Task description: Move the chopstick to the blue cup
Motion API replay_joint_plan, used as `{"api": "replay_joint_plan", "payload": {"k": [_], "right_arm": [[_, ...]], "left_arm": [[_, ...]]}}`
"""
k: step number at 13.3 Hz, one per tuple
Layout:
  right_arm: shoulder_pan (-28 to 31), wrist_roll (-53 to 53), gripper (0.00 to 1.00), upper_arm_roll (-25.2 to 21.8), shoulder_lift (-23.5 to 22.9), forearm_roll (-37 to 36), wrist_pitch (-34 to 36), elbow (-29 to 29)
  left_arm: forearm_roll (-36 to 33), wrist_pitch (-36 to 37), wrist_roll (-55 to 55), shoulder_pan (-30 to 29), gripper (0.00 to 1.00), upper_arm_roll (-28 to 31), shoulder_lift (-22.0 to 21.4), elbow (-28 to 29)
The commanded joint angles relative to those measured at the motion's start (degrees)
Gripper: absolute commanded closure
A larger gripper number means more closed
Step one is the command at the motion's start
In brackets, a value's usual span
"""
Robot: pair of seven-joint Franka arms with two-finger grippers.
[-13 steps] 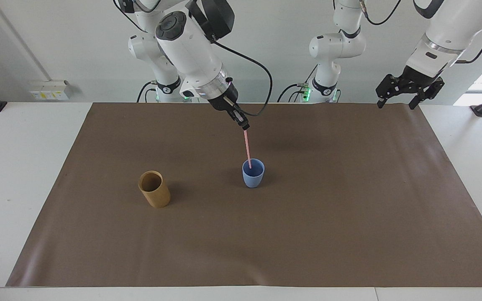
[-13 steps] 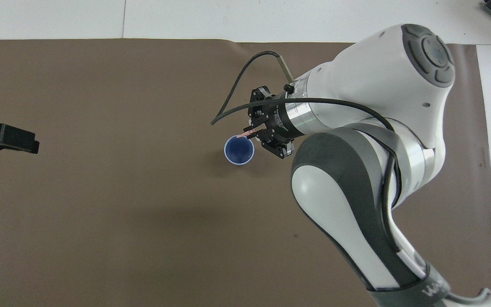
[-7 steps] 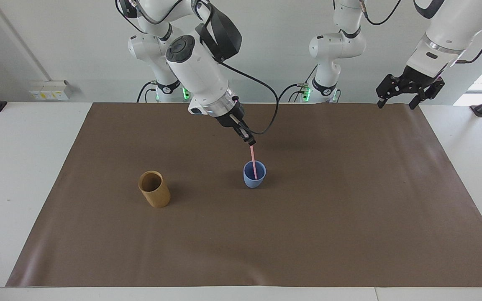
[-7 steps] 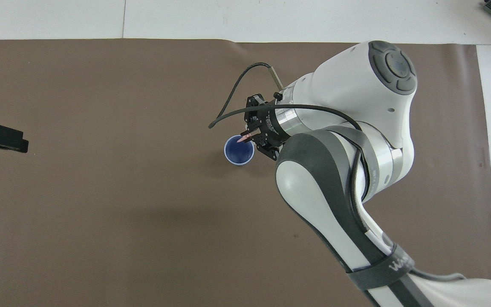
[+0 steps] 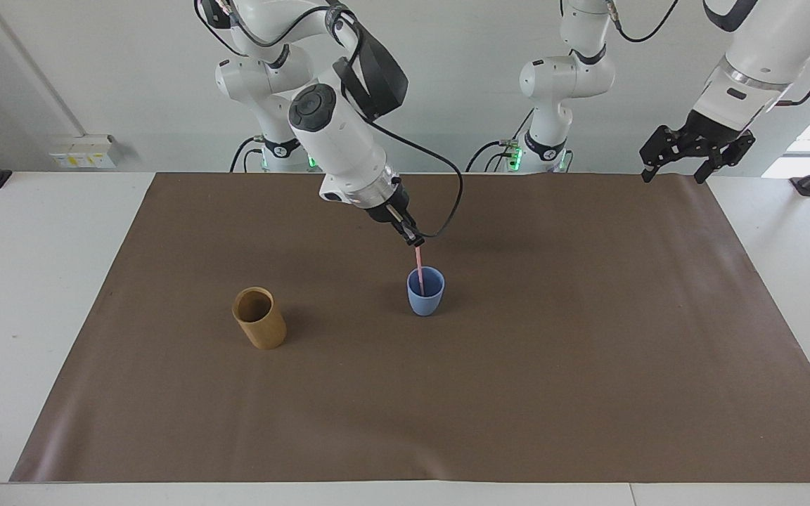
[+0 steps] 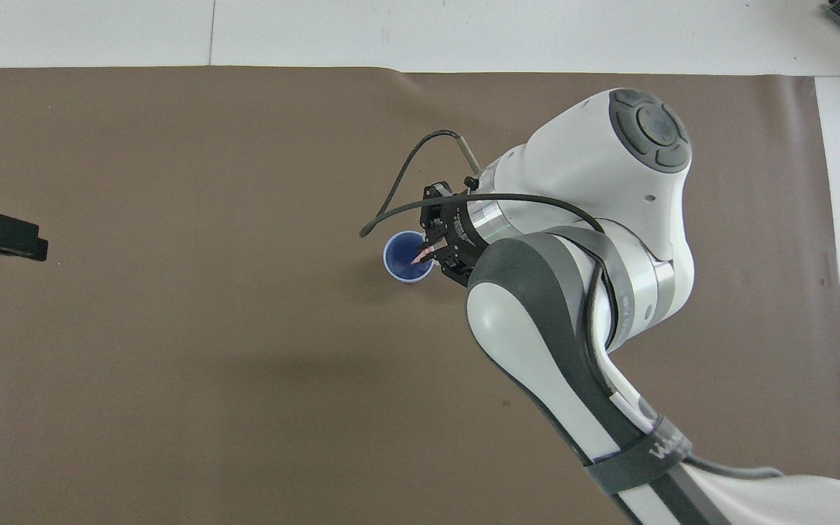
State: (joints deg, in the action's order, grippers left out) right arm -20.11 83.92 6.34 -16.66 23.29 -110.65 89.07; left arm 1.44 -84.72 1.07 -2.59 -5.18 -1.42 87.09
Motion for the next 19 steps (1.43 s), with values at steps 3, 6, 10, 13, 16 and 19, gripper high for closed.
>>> {"api": "replay_joint_plan", "payload": {"k": [3, 6, 10, 13, 16, 19], "right_arm": [[0.2, 1.0, 0.09, 0.3, 1.3, 1.4, 1.0, 0.4], [0.3, -4.4, 0.00, 0.3, 2.6, 0.2, 4.5, -1.3], [3.3, -17.5, 0.00, -0.5, 8.6, -8.2, 11.3, -1.6], [8.0, -34.8, 0.00, -0.5, 12.4, -13.9, 16.2, -1.4], [12.5, -50.6, 0.00, -0.5, 15.7, -19.8, 18.5, -0.2], [15.7, -62.6, 0.00, -0.5, 17.9, -23.7, 19.4, -0.2]], "left_arm": [[0.5, -0.2, -0.5, -0.2, 0.00, 0.0, -1.3, 1.2], [0.5, -0.3, -0.5, -0.2, 0.00, 0.0, -1.3, 1.2], [0.5, -0.3, -0.5, -0.2, 0.00, 0.0, -1.3, 1.2], [0.5, -0.2, -0.5, -0.2, 0.00, 0.0, -1.3, 1.2], [0.5, -0.3, -0.5, -0.2, 0.00, 0.0, -1.3, 1.2], [0.5, -0.2, -0.5, -0.2, 0.00, 0.0, -1.3, 1.2]]}}
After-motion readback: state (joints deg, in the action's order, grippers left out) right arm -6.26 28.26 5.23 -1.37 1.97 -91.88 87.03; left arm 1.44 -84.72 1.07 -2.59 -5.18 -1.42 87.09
